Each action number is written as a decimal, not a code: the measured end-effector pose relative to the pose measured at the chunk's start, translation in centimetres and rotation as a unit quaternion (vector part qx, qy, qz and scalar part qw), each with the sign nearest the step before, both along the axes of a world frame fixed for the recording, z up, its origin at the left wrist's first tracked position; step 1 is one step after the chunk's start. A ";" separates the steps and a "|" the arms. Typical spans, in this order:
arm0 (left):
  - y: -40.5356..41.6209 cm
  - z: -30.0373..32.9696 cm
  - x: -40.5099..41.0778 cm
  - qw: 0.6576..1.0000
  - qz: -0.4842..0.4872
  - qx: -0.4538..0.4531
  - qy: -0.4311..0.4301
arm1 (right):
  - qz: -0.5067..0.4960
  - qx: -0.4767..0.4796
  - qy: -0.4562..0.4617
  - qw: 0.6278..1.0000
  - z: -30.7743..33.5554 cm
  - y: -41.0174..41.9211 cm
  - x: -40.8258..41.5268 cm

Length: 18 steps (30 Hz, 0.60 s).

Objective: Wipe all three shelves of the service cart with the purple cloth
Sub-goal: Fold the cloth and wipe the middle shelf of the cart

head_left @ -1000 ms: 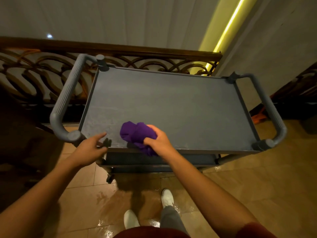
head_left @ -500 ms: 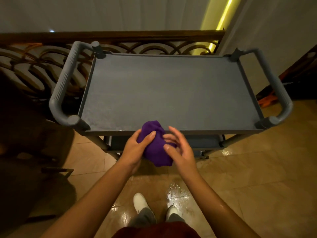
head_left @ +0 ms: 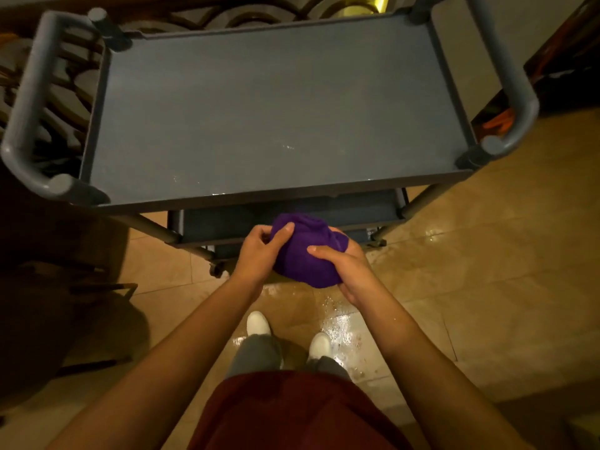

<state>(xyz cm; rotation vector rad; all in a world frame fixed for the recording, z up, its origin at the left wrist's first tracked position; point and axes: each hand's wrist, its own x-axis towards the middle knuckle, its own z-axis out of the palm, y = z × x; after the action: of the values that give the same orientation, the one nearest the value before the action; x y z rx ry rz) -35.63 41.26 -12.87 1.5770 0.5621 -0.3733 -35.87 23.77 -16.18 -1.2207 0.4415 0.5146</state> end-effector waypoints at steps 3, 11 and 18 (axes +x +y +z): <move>0.4 -1.4 0.8 0.995 -0.080 -0.054 0.026 | 0.033 -0.009 -0.003 0.999 -1.6 -1.5 0.5; -1.3 -9.1 7.0 0.993 -0.080 -0.081 0.033 | -0.058 -0.007 0.031 0.998 -10.7 -1.1 4.9; -2.5 -20.4 11.6 0.997 -0.036 -0.069 -0.021 | -0.072 -0.031 0.018 0.997 -21.0 -0.9 10.4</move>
<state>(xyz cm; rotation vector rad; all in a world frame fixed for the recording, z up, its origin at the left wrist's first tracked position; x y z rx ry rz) -24.06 38.79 -33.26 1.4707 0.4381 -0.4231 -25.50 22.82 -37.19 -1.2308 0.5752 0.4011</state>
